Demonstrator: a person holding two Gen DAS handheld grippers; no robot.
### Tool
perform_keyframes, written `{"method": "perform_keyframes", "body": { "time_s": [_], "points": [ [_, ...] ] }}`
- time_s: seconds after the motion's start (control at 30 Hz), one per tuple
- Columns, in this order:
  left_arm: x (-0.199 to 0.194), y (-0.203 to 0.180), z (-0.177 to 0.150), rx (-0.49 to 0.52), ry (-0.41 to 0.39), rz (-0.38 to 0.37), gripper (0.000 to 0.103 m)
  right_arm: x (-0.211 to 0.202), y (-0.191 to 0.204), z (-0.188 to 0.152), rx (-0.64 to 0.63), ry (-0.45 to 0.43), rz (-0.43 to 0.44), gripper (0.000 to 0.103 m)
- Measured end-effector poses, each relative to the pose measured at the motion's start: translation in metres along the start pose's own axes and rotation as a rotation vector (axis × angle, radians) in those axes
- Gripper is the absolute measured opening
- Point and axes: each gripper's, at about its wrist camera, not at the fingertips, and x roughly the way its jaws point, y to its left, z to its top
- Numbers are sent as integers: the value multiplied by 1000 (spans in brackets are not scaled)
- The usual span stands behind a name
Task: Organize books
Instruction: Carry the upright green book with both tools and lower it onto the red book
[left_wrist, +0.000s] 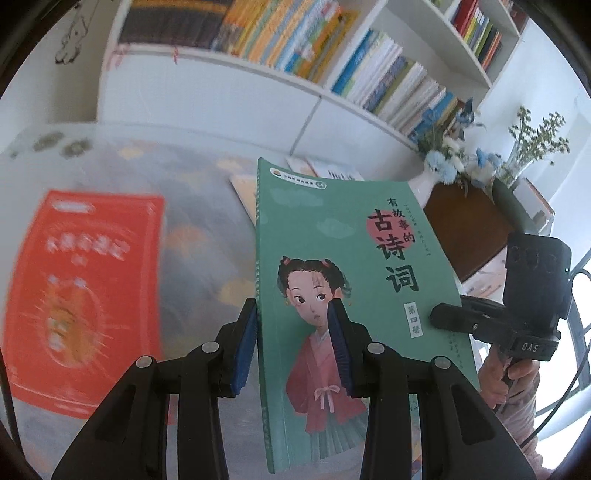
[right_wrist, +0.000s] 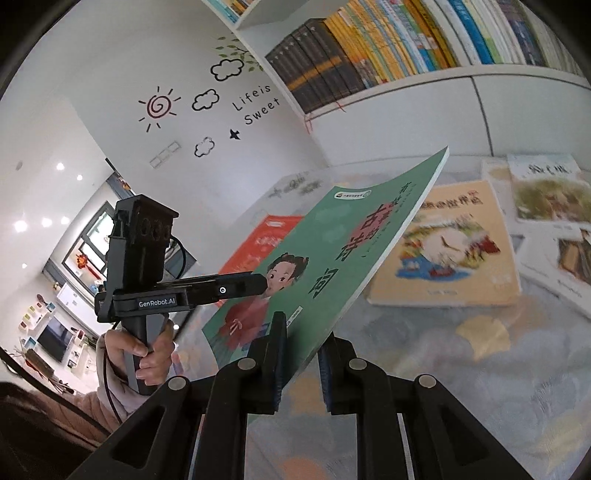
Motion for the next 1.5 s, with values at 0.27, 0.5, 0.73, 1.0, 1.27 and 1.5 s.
{"method": "perform_keyframes", "body": {
  "time_s": [0.27, 0.5, 0.73, 1.0, 1.27, 1.5],
  "points": [
    [-43, 46, 19, -15, -50, 74, 34, 51, 33, 38, -34, 26, 66, 15],
    [-65, 99, 25, -65, -84, 154, 34, 114, 59, 61, -46, 79, 113, 15],
    [-66, 145, 21, -116, -75, 190, 34, 171, 66, 62, -26, 149, 136, 15],
    [-53, 178, 9, -155, -39, 199, 34, 210, 62, 54, -1, 212, 127, 16],
    [-39, 190, 0, -170, -12, 208, 34, 229, 62, 51, -7, 247, 75, 16],
    [-38, 184, 0, -133, -11, 256, 38, 237, 56, 43, 16, 267, 60, 16]
  ]
}}
